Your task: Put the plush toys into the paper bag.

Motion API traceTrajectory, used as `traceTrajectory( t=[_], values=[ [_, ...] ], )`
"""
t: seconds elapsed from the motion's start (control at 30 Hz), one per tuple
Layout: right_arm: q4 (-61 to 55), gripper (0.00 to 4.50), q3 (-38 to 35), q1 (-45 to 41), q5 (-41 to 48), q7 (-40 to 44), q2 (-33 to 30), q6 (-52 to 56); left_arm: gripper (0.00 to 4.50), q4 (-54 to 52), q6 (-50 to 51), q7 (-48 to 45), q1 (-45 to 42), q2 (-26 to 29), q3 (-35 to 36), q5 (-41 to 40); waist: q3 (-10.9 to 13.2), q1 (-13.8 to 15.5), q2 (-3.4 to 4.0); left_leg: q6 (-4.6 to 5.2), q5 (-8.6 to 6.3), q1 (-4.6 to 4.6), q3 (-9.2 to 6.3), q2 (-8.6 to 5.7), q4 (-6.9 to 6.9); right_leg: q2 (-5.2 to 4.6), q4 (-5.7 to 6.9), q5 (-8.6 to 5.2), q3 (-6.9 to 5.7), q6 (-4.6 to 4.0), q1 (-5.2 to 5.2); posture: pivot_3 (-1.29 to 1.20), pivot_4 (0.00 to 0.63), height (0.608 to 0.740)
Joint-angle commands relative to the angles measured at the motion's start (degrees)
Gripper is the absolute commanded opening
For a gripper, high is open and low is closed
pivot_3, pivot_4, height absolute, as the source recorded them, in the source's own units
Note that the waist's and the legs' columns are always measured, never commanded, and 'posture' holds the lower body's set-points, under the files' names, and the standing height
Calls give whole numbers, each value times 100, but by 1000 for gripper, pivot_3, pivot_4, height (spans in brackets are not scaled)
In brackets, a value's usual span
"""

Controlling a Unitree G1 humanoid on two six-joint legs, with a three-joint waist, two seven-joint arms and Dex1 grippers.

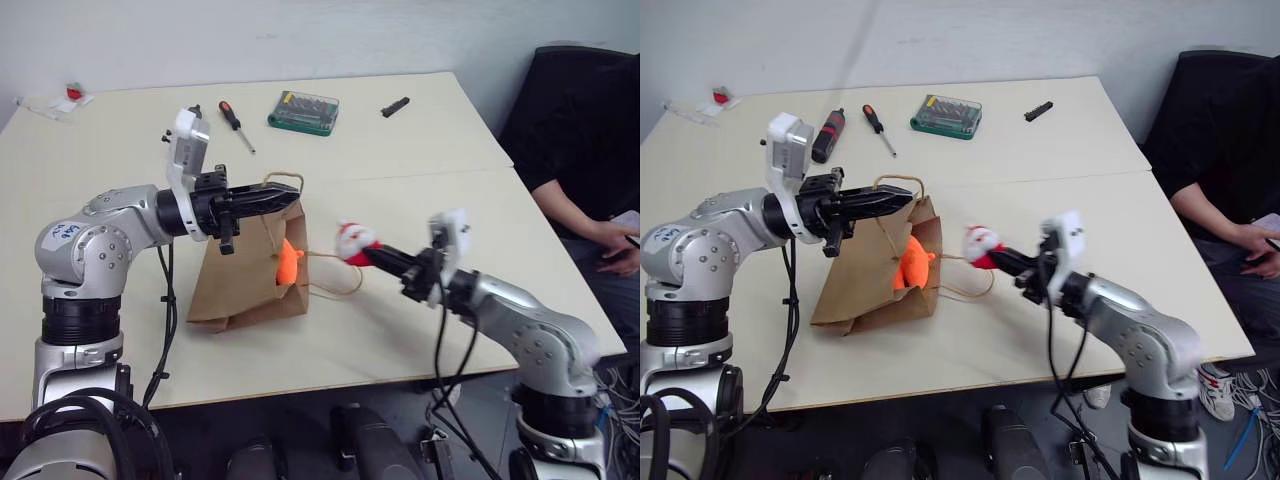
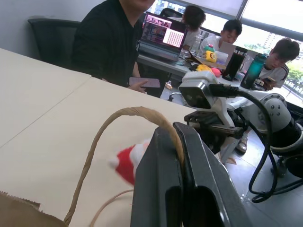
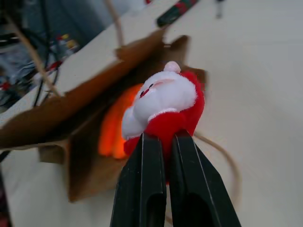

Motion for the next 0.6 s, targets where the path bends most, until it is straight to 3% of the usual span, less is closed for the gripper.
traceTrajectory(
  t=[0.03,0.17,0.47,0.6],
  values=[
    [790,15,862,-738,-490,313,286,-284,0,-93,-135,-73,-192,-21,1,16,0,3,0,1,0,-3,0,-1,4,-2,0,0,-2,0,0,0,150,740],
    [2215,15,1667,-1716,-1297,768,790,-1043,0,-85,-194,-24,-277,-157,-70,44,0,-5,0,3,0,-8,-2,-1,9,-5,0,0,-10,0,-2,0,150,740],
    [4050,15,1862,-2553,-1930,1316,1687,-1893,0,-574,-134,147,-2,-161,-19,3,0,-60,0,3,0,-11,-3,24,9,-9,9,0,-15,-1,-6,0,150,740],
    [4313,1049,1623,-2646,-1947,1441,1843,-1958,0,-583,-166,194,130,-16,128,47,0,-139,0,3,1,-8,-4,27,12,-9,27,-2,-15,-3,-7,0,150,740]
  ],
)
